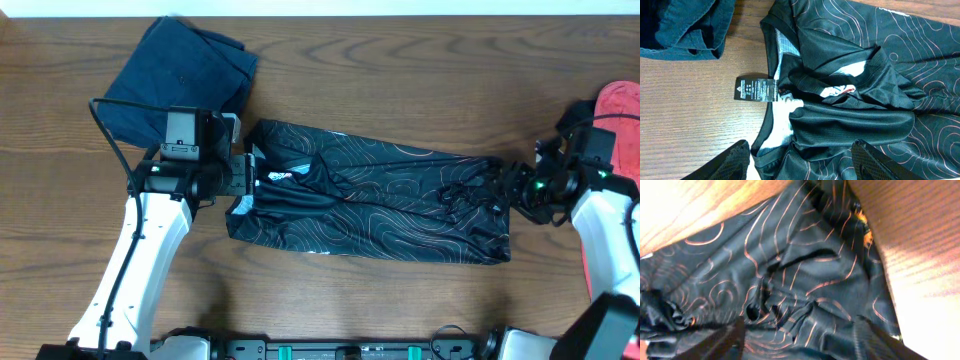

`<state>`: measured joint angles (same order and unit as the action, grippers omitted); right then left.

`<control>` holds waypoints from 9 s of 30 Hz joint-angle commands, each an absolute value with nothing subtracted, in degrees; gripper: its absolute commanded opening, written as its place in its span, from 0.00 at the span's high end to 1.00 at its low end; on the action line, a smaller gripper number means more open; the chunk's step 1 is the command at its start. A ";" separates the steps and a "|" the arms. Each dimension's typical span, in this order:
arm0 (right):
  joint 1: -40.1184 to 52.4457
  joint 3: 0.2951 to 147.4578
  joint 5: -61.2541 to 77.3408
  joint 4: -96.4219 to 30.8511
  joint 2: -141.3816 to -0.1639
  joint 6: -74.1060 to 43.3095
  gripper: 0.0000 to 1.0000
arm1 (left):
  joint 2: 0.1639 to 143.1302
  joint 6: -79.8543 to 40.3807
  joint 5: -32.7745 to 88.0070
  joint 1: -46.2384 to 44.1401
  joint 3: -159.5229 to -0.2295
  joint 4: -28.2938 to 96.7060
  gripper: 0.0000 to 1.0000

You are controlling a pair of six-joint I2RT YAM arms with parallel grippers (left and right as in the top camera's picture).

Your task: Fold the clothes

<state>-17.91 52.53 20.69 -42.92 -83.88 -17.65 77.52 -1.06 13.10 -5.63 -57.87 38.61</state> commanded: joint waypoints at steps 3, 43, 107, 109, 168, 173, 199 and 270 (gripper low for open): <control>-18.20 52.36 19.77 -40.18 -88.88 -22.74 0.22 | 77.80 -0.97 12.60 -5.39 -58.15 38.74 0.33; -20.05 52.34 45.23 -12.51 -96.18 -28.40 0.66 | 77.80 -1.80 12.60 -5.43 -58.08 38.37 0.33; -27.53 51.35 30.09 -41.12 -91.00 -8.29 0.54 | 77.82 -1.78 12.58 -5.43 -57.98 39.59 0.33; -30.26 51.27 26.81 -39.13 -91.53 -8.05 0.51 | 77.82 -1.78 12.60 -5.43 -57.98 39.59 0.33; -6.98 56.14 13.26 -48.53 -82.85 -15.75 0.99 | 77.82 -1.78 12.58 -5.43 -57.98 37.06 0.33; 0.30 56.14 11.25 -47.20 -82.89 -19.86 0.98 | 77.82 -1.78 12.58 -5.43 -57.98 37.06 0.33; -7.75 55.83 6.92 -49.78 -82.17 -19.11 0.85 | 77.82 -1.78 12.58 -5.43 -57.98 38.13 0.32; -10.39 45.41 27.73 -22.68 -87.64 -23.20 0.99 | 77.82 -1.76 12.58 -5.43 -57.98 38.28 0.33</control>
